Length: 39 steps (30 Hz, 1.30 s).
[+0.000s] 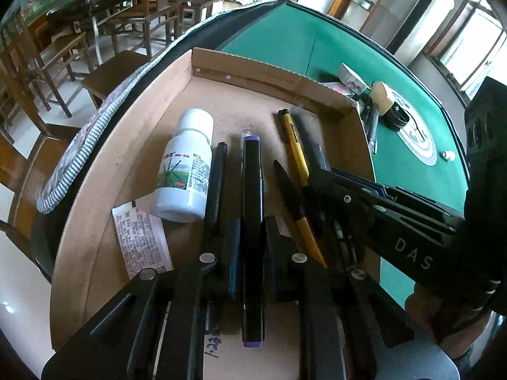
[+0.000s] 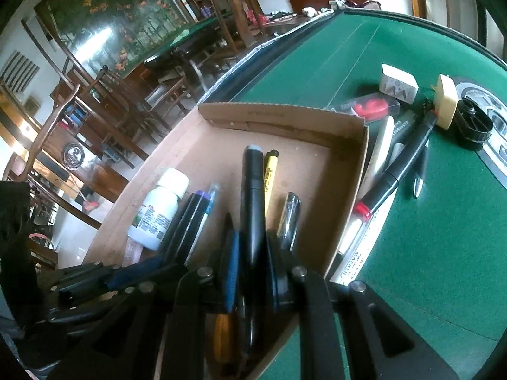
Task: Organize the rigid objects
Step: 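Carry both markers into the cardboard tray and open both grippers, then grasp the wooden key tag with gold ring with the left gripper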
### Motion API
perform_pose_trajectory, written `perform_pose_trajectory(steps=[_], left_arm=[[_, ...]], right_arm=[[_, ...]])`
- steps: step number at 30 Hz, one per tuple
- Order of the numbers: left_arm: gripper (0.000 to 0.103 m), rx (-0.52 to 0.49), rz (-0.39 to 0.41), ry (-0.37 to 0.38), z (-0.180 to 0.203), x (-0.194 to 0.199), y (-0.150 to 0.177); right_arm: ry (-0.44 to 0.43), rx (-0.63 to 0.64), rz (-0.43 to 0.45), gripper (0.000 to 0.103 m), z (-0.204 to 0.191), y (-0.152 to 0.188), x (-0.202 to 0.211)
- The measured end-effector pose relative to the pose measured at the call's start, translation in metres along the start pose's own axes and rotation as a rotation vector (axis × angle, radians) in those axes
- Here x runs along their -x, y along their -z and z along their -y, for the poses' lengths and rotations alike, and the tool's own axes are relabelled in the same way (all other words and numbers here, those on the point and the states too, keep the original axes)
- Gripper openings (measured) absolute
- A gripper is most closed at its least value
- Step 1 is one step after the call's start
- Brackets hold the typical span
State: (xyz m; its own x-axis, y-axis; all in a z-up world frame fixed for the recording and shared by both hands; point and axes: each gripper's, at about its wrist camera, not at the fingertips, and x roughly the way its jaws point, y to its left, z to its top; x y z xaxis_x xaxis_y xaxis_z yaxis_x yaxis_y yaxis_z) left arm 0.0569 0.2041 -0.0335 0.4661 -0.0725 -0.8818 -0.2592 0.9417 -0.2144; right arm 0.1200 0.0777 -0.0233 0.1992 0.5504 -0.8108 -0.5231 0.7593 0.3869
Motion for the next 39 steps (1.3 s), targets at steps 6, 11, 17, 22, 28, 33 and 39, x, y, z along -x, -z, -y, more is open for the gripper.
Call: perform_pose_trajectory(steps=[6,11,17,22,28,33,39], left_arm=[[0.014,-0.017,0.004,-0.022,0.004,-0.001,0.0],[0.016,-0.024,0.002,-0.024,0.003,-0.002,0.001],[0.041,-0.01,0.04,0.008,0.0,0.006,0.004],[0.043,-0.04,0.078,0.011,0.016,0.019,0.006],[0.042,-0.09,0.106,0.043,0.05,0.033,0.001],[0.042,-0.146,0.085,0.077,0.089,0.028,-0.011],[0.042,-0.201,0.067,0.085,0.134,0.014,-0.039]], right_arm=[[0.004,0.001,-0.001,0.015,-0.005,0.0,-0.004],[0.017,0.012,0.003,0.016,-0.01,0.0,-0.004],[-0.009,-0.001,0.039,0.022,-0.006,0.001,0.006],[-0.082,-0.035,0.115,0.042,0.009,-0.002,0.036],[-0.086,-0.072,0.184,0.048,0.054,-0.003,0.076],[-0.032,-0.144,0.225,0.054,0.116,-0.011,0.102],[-0.017,-0.28,0.251,0.054,0.178,-0.007,0.096]])
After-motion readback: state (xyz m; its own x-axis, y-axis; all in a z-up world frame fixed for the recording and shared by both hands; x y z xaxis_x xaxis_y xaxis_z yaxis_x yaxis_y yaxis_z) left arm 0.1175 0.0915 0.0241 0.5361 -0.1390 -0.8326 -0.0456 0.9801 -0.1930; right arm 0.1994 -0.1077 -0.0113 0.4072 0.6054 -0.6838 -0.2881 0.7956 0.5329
